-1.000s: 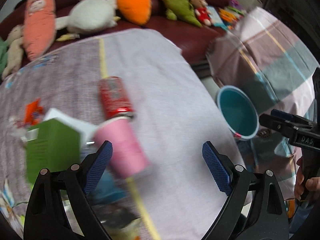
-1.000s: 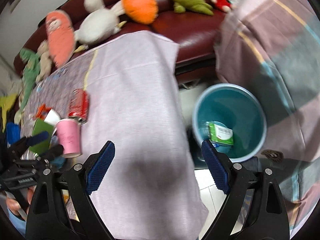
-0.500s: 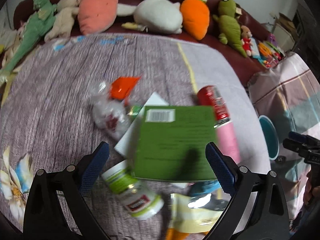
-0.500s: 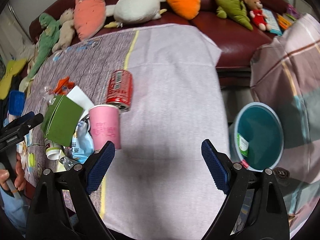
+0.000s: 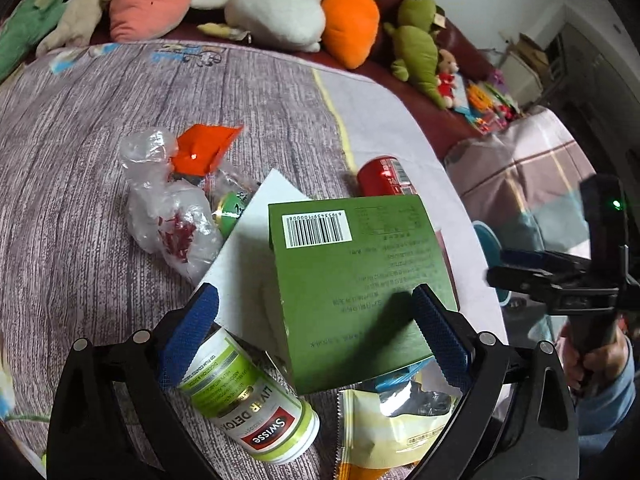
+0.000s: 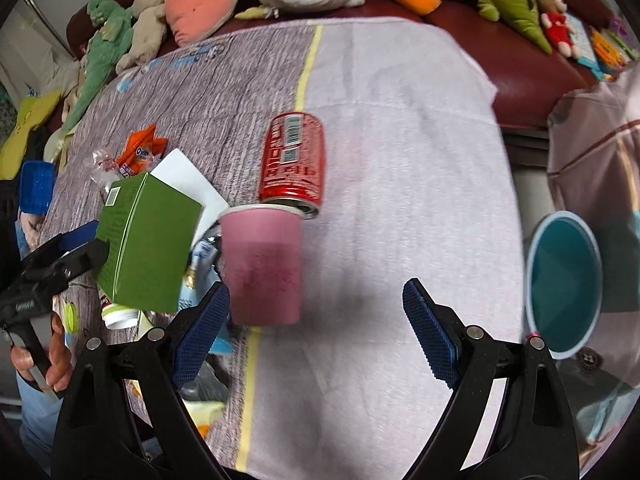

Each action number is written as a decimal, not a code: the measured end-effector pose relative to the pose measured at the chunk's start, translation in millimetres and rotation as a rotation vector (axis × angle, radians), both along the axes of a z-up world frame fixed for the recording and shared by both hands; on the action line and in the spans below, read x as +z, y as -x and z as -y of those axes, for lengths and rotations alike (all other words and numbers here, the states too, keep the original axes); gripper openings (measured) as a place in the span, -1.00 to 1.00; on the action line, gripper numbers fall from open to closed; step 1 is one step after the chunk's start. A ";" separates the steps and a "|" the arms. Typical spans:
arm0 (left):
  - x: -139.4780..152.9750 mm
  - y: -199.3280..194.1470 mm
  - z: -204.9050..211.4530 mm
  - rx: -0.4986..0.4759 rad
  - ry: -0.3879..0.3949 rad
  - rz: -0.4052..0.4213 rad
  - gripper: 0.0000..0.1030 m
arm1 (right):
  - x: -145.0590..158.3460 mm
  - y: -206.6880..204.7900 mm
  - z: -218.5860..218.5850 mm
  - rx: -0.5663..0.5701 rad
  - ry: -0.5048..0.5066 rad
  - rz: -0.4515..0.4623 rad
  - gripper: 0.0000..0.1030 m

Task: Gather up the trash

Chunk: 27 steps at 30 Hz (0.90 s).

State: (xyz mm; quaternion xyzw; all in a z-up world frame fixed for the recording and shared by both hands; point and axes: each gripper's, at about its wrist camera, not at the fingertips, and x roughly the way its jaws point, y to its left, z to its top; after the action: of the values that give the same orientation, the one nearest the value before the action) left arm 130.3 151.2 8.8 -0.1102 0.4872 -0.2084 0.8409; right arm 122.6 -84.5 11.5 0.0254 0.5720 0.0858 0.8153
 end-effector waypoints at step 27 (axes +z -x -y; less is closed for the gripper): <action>4.3 22.9 59.0 -0.165 0.021 0.043 -0.18 | -42.8 10.9 26.6 0.005 -0.127 -0.066 0.10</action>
State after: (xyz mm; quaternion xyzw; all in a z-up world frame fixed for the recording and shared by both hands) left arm 107.5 92.2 13.1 -0.0740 0.4741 -0.2845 0.8300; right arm 111.7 -111.1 -31.3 0.0785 0.5922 0.1228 0.7925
